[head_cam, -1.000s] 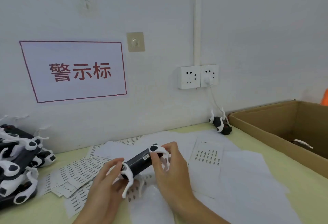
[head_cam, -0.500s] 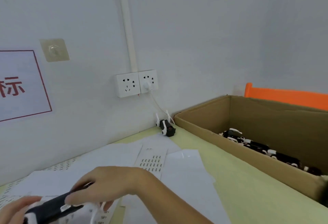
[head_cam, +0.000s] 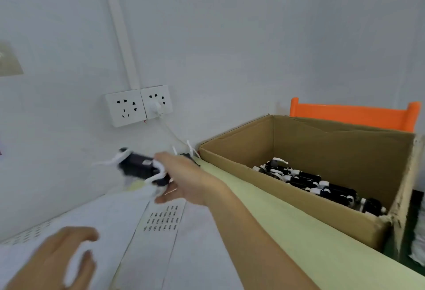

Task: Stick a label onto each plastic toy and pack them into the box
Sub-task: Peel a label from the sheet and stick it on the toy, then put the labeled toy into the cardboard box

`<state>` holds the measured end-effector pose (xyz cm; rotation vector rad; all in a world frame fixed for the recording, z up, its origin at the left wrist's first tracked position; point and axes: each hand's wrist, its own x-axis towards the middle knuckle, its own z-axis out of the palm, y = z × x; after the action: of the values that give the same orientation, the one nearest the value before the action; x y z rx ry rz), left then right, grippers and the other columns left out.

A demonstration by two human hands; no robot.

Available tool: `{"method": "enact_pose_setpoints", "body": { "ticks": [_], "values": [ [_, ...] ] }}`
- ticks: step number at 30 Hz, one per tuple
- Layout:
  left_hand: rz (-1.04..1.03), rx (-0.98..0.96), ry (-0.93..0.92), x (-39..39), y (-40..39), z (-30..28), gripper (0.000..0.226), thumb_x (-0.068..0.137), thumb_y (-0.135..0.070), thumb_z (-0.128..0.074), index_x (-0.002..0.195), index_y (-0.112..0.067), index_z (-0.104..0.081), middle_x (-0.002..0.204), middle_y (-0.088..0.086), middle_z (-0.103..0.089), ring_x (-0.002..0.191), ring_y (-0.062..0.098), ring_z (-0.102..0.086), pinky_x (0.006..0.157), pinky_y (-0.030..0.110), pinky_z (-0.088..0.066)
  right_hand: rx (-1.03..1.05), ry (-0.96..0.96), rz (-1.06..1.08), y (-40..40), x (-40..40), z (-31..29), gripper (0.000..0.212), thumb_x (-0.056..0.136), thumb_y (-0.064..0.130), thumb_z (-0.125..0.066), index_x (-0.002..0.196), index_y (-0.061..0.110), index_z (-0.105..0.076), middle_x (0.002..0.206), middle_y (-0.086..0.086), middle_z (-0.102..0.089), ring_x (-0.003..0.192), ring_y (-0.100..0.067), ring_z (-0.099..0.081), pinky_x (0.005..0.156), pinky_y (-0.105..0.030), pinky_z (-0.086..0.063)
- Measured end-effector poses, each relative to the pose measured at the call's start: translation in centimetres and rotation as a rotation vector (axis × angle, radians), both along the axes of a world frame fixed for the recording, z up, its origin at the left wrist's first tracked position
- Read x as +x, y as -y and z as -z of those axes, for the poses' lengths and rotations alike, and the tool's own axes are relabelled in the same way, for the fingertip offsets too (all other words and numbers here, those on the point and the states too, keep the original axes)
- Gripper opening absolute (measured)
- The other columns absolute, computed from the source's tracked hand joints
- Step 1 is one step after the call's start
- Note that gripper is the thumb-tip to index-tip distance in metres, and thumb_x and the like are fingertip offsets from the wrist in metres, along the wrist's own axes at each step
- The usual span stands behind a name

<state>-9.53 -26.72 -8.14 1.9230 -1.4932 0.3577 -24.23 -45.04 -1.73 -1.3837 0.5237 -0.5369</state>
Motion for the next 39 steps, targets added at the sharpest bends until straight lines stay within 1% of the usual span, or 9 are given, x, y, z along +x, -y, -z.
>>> {"method": "enact_pose_setpoints", "body": {
  "ticks": [9,13,18,22,25,27,31,34,39],
  "values": [
    [0.187,0.310,-0.035,-8.8,13.6,2.7,0.039,0.103,-0.041,-0.035,0.141,-0.043,-0.037,0.156,-0.020,-0.025,0.145,0.003,-0.022,0.113,0.024,-0.023,0.264,0.068,0.637,12.3,-12.4,0.7,0.015,0.094,0.023,-0.051,0.105,0.017,-0.060,0.101,-0.010,-0.067,0.074,-0.033,-0.075,0.063,-0.038,-0.060],
    [0.166,0.337,0.005,-10.6,16.5,4.7,0.043,0.102,-0.046,-0.026,0.145,-0.046,-0.025,0.163,-0.014,-0.014,0.150,0.009,-0.010,0.120,0.032,-0.010,0.239,-0.248,0.859,18.3,-18.9,4.0,0.017,0.092,0.025,-0.050,0.103,0.017,-0.059,0.081,-0.010,-0.071,0.068,-0.026,-0.072,0.054,-0.031,-0.055],
    [0.163,0.455,0.052,-9.6,17.9,4.9,0.050,0.098,-0.053,-0.021,0.148,-0.049,-0.016,0.165,-0.016,-0.004,0.152,0.007,-0.002,0.120,0.031,-0.007,0.305,-0.709,1.030,23.9,-24.3,9.8,0.041,0.095,0.037,-0.034,0.126,0.017,-0.050,0.124,-0.010,-0.053,0.088,-0.033,-0.066,0.052,-0.029,-0.053],
    [0.159,0.529,0.109,-10.4,17.9,3.4,0.045,0.087,-0.045,-0.040,0.130,-0.051,-0.051,0.155,-0.006,-0.040,0.142,0.011,-0.041,0.110,0.043,-0.037,0.415,-0.606,1.045,27.4,-24.9,11.9,0.046,0.096,0.032,-0.031,0.120,0.014,-0.066,0.137,-0.007,-0.048,0.099,-0.038,-0.067,0.051,-0.028,-0.050],
    [0.188,0.526,0.129,-10.2,17.9,3.8,0.037,0.041,-0.042,-0.063,0.074,-0.033,-0.078,0.091,0.002,-0.078,0.080,0.021,-0.077,0.058,0.042,-0.060,0.339,-0.292,1.089,30.4,-22.9,11.0,0.029,0.097,0.023,-0.041,0.111,0.011,-0.064,0.120,-0.012,-0.058,0.105,-0.031,-0.063,0.087,-0.042,-0.048],
    [0.151,0.561,0.124,-10.5,18.0,4.1,0.040,0.034,-0.042,-0.063,0.069,-0.033,-0.078,0.085,0.002,-0.078,0.074,0.021,-0.076,0.053,0.041,-0.059,0.279,-0.233,1.119,31.9,-21.8,10.5,0.032,0.096,0.019,-0.046,0.125,0.011,-0.055,0.115,-0.012,-0.063,0.116,-0.027,-0.055,0.105,-0.048,-0.037],
    [0.175,0.521,0.066,-10.3,17.8,4.2,0.043,0.057,-0.046,-0.041,0.076,-0.035,-0.078,0.093,-0.001,-0.078,0.081,0.017,-0.076,0.060,0.039,-0.059,0.080,-0.461,1.086,32.2,-19.9,10.9,0.042,0.093,0.012,-0.046,0.135,0.007,-0.053,0.130,-0.016,-0.055,0.109,-0.027,-0.056,0.098,-0.049,-0.048],
    [0.159,0.532,0.074,-10.1,18.5,4.2,0.052,0.079,-0.050,-0.034,0.127,-0.054,-0.052,0.154,-0.012,-0.040,0.140,0.005,-0.040,0.108,0.039,-0.038,-0.292,-0.688,0.944,30.0,-17.7,10.5,0.040,0.092,0.010,-0.045,0.128,0.014,-0.061,0.115,-0.008,-0.063,0.072,-0.018,-0.056,0.069,-0.036,-0.055],
    [0.183,0.477,0.008,-9.4,18.1,4.7,0.049,0.094,-0.048,-0.035,0.142,-0.050,-0.025,0.159,-0.020,-0.013,0.150,0.004,-0.004,0.116,0.030,-0.010,-0.873,-0.613,0.661,22.0,-12.1,6.4,0.039,0.091,0.003,-0.050,0.127,0.017,-0.059,0.122,-0.003,-0.061,0.105,-0.013,-0.054,0.095,-0.029,-0.044]
  ]
}}
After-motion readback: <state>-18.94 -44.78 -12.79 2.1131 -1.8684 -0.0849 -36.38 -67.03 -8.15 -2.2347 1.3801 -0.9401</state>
